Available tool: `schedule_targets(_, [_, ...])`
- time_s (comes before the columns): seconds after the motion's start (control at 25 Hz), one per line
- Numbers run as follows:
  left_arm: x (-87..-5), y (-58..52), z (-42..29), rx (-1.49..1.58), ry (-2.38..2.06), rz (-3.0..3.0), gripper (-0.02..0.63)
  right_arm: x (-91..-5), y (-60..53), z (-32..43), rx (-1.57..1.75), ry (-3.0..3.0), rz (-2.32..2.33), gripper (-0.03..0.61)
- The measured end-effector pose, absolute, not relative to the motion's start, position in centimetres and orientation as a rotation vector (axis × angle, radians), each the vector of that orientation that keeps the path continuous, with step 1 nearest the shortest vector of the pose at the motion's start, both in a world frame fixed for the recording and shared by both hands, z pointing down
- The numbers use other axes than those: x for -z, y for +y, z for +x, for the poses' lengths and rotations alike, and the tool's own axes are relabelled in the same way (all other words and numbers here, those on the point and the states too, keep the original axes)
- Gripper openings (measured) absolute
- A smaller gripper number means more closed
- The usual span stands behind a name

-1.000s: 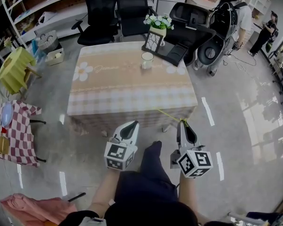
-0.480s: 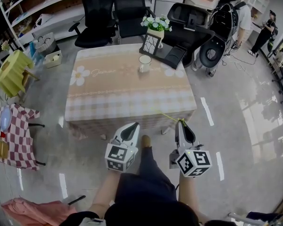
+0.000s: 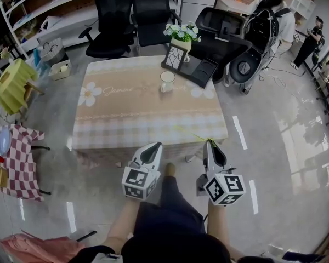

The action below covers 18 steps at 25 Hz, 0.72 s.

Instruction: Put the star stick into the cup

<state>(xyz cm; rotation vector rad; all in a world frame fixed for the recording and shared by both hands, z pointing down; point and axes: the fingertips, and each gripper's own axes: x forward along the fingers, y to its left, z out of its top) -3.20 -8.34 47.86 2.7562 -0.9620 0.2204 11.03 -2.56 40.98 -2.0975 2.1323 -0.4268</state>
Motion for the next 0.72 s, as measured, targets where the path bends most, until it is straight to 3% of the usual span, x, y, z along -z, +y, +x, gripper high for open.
schedule_targets(0.72, [-47.5,-16.9,1.0,-0.221,-1.005,2.717,0.009,-40.8,-11.3,15.9,0.449,2.153,-2.093,0.02])
